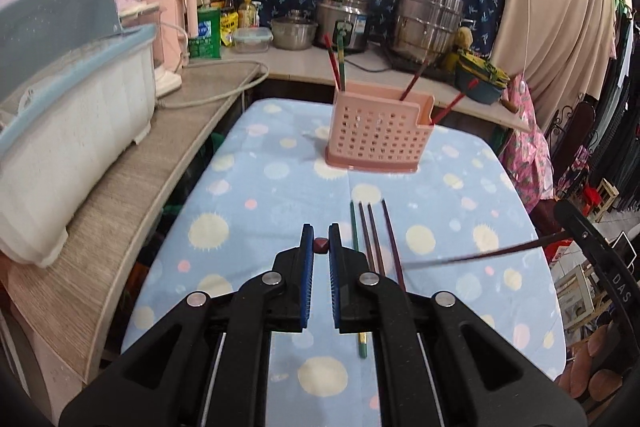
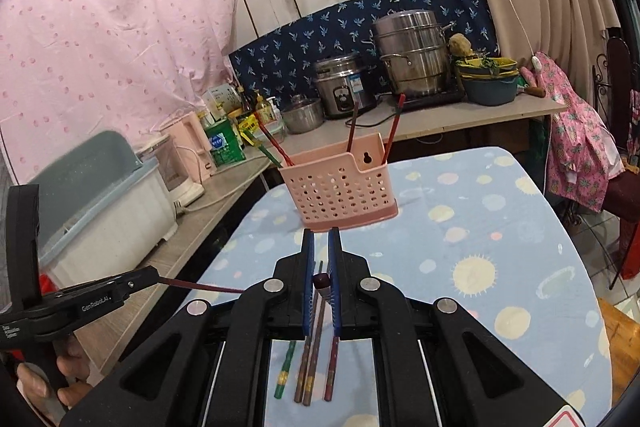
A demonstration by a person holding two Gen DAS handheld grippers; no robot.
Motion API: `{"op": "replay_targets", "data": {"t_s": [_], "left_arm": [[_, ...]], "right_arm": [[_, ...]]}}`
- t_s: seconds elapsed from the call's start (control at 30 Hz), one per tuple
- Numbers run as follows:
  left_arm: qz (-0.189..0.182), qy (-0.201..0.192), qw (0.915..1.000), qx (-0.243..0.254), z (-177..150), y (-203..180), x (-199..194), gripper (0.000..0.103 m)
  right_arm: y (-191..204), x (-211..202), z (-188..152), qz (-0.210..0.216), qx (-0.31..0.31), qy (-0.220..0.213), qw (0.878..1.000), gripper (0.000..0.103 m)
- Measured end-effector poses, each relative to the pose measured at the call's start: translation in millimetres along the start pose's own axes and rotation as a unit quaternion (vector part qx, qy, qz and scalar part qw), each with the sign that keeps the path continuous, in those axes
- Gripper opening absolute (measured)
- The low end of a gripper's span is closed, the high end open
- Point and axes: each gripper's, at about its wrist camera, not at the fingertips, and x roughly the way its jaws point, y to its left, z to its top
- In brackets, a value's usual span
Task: Organize utensils
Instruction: 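Lift both dark red chopsticks and carry them toward the pink basket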
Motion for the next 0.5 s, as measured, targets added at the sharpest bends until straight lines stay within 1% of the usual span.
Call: {"op": "replay_targets", "data": {"t_s": [0.17,0.37,0.5], "left_arm": [[-0.001,-0.016,0.9999,0.004,28,-7,0,0.007],[-0.025,-0.028,0.9993,-0.006,65,-14,5,0.007],[-0.034,-0.055,0.9978,-0.012,99,-21,2,0.007]], "right_arm": [[-2,7,26,0.010,0.004,-0.011,1.000,0.007],[-2,14,53,0.019,0.002,-0.026,0.999,0.007],[-2,22,81,0.019,-0.004,-0.046,0.999,0.007]]}}
